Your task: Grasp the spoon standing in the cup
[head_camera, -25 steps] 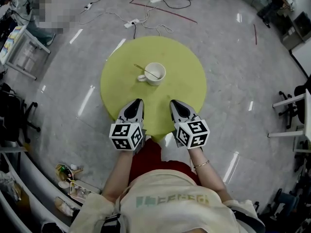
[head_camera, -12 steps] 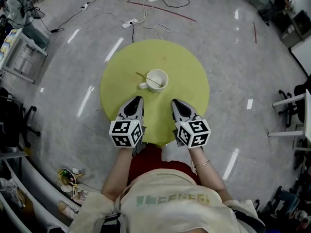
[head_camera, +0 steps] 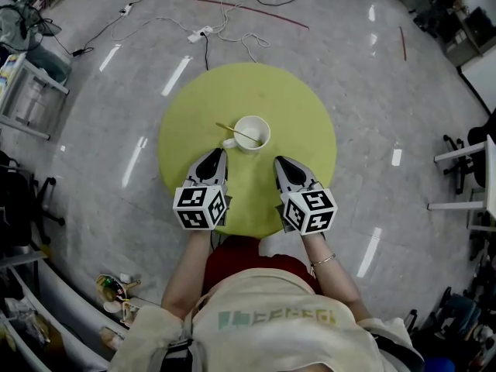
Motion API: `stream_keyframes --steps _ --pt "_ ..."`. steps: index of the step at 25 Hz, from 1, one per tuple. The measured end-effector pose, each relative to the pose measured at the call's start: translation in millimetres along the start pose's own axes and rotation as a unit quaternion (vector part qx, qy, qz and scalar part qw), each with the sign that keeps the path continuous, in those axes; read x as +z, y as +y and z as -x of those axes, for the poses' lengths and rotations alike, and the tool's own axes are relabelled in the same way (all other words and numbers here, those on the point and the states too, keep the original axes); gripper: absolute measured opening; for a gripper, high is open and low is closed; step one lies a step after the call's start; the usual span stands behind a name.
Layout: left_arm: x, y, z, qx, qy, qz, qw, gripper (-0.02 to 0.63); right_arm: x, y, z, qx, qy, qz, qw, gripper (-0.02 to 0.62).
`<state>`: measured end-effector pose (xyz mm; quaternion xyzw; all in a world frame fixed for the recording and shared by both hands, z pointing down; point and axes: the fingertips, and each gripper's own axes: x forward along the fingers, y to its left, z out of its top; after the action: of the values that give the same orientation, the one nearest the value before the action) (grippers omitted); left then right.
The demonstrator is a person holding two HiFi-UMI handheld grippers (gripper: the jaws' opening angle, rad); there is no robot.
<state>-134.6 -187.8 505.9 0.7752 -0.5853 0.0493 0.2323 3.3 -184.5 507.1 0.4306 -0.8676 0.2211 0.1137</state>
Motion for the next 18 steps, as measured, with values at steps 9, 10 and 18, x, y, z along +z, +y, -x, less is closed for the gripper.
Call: stream_keyframes --steps 9,10,18 --pt "3.8 12.9 -29.6 -0.010 0.015 0.010 0.9998 0.046 1.9 -13.0 -15.0 -0.018 0.011 -0.010 1.000 0.038" --pt "3.1 13.7 -32.5 -0.011 0.017 0.012 0.9997 0.046 1.1 -14.1 -16.5 -0.019 0.012 -0.011 1.000 0.038" --pt "-1.7 20.6 -54.8 -0.023 0.034 0.032 0.9986 0.051 -4.4 -23.7 -27.2 -0.032 0.020 -0.024 0.999 0.038"
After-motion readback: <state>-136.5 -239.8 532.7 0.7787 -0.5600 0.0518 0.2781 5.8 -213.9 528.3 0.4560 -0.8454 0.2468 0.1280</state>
